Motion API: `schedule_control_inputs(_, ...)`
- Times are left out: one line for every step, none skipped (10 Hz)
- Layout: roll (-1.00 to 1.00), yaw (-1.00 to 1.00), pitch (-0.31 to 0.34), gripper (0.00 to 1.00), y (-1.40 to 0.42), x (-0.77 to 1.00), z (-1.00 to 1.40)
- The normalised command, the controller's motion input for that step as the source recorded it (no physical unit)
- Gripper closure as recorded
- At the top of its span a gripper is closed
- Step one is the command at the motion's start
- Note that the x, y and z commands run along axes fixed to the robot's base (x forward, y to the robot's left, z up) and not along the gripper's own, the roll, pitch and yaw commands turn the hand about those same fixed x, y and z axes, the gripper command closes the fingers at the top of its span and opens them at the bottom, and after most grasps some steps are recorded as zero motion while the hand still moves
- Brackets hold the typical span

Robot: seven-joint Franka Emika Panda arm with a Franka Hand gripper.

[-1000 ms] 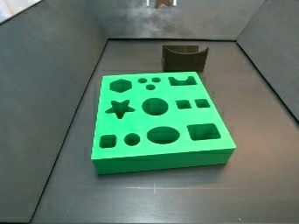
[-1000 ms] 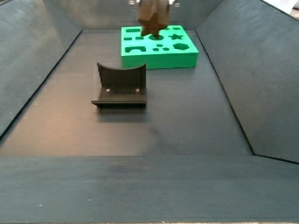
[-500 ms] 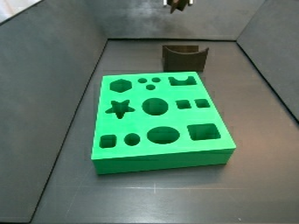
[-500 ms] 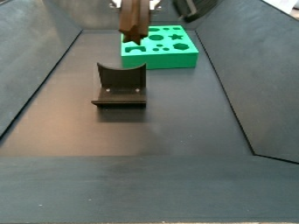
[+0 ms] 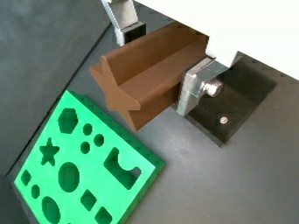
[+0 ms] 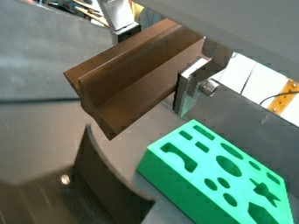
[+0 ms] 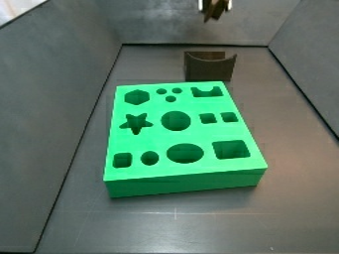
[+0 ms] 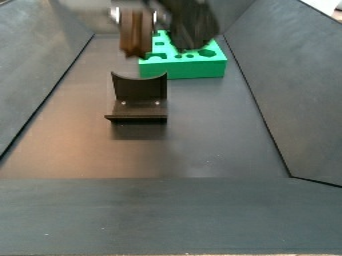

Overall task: Pick up the star object. Move up. Place the star object on the fixture. Regrasp the star object. Move to above the board. Insert the star object.
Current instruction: Place the star object on the fixture.

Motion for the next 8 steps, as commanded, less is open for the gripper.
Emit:
schedule_control_inputs(-0.94, -0.13, 0.233, 1.0, 0.14, 0.14, -1.0)
schedule_control_inputs(-0.76, -0.16, 0.217, 1.0, 0.14, 0.15, -1.0)
schedule_control_inputs(-0.59, -0.19, 0.182, 1.0, 0.14, 0.17, -1.0)
schedule_control_inputs(-0.42, -0.21, 0.14, 1.0, 0.14, 0.17, -1.0)
schedule_control_inputs(-0.29, -0.22, 0.091, 1.0, 0.14, 0.18, -1.0)
schedule_control_inputs(-0.2, -0.21, 0.033, 1.0, 0.13, 0.17, -0.89)
schedule_control_inputs(-0.17, -0.2, 0.005, 1.0, 0.1, 0.13, -0.66)
schedule_control_inputs(-0.15, -0.18, -0.016, 1.0, 0.08, 0.11, -0.45)
